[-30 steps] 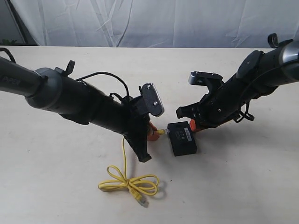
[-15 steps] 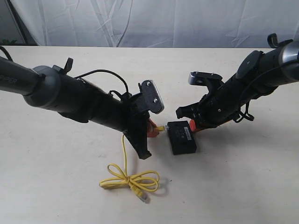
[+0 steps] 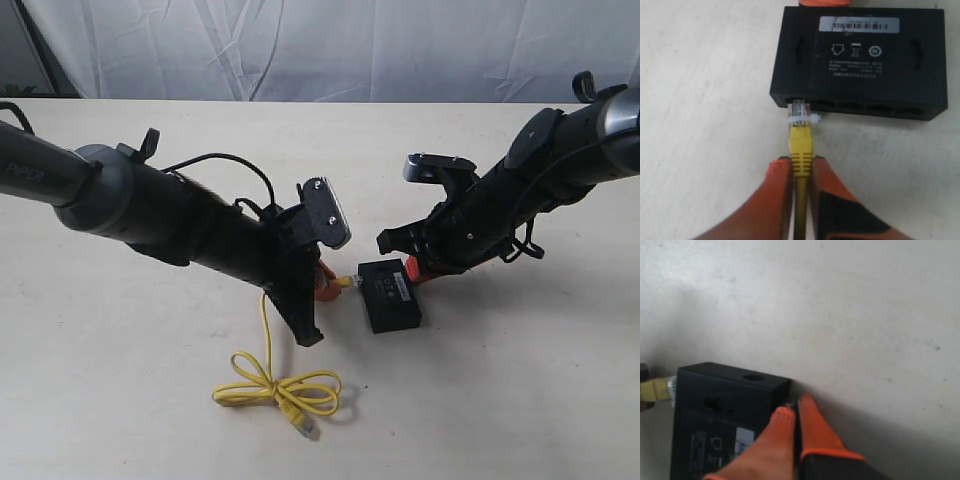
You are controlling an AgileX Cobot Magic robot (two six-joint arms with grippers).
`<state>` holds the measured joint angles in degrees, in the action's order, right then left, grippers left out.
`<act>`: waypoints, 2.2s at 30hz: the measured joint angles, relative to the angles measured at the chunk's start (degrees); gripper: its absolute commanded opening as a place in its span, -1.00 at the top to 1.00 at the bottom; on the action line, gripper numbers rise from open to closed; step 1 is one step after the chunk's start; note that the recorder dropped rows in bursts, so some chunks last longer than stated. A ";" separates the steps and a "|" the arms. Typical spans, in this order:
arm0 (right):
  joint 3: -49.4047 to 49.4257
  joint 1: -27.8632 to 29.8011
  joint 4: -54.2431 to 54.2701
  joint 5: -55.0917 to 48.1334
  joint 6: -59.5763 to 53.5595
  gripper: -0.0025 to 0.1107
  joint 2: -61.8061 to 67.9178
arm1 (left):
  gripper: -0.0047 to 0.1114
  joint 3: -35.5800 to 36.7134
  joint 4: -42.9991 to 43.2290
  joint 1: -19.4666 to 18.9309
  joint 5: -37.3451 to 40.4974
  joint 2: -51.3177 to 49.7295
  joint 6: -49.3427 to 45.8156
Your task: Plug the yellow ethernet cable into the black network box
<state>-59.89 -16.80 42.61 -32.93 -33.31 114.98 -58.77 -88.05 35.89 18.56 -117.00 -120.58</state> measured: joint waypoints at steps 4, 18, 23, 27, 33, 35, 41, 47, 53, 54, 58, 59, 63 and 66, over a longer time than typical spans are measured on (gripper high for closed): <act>0.00 0.00 0.00 0.00 0.00 0.97 0.12 | 0.92 0.00 0.00 0.00 0.00 0.00 0.00; -0.13 0.00 0.00 -0.12 0.10 0.97 0.12 | 0.92 0.00 0.57 0.00 -0.44 0.21 0.00; -0.13 0.00 0.00 -0.12 0.10 0.97 0.12 | 0.92 0.00 0.66 0.00 -0.10 0.21 0.00; -0.13 0.00 0.00 -0.12 0.10 0.97 0.12 | 0.92 -0.81 1.98 -0.02 0.20 0.21 0.00; -0.13 0.00 -0.10 -0.02 0.10 0.97 0.12 | 0.92 -3.44 2.54 -0.36 0.29 0.21 0.00; -0.13 0.00 -0.10 -0.02 0.10 0.97 0.12 | 0.92 -3.96 2.39 -0.36 0.29 0.21 0.00; -0.13 0.00 -0.10 -0.02 0.02 0.97 0.12 | 0.92 -3.96 2.39 -0.36 1.32 0.21 0.00; -0.13 0.00 -0.10 -0.02 -0.13 0.97 0.12 | 0.92 -4.29 1.94 -0.40 1.66 -0.52 0.00; -0.13 0.22 -1.60 0.68 -0.12 0.97 0.12 | 0.92 -4.56 1.41 -0.40 1.55 -1.35 0.00; -0.13 0.22 -1.72 0.68 -0.12 0.97 0.12 | 0.92 -4.56 1.41 -0.40 1.32 -1.46 0.00; -0.13 0.22 -2.36 0.81 0.00 0.97 -0.09 | 0.92 -4.09 1.41 -0.40 0.20 -1.56 0.39; -0.13 0.22 -2.48 0.81 0.00 0.97 -0.17 | 0.92 -3.87 1.83 -0.40 -0.03 -1.69 1.32; -0.02 0.11 -2.71 0.29 0.10 0.97 -0.67 | 0.92 -3.22 4.65 -0.40 -0.11 -1.95 6.85; -0.02 0.11 -2.71 -0.18 0.36 0.97 -1.27 | 0.92 -2.86 9.10 -0.40 0.00 -1.08 11.82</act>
<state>-59.91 -16.68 39.90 -33.11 -32.95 113.70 -61.63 -78.95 35.49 18.56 -118.09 -108.76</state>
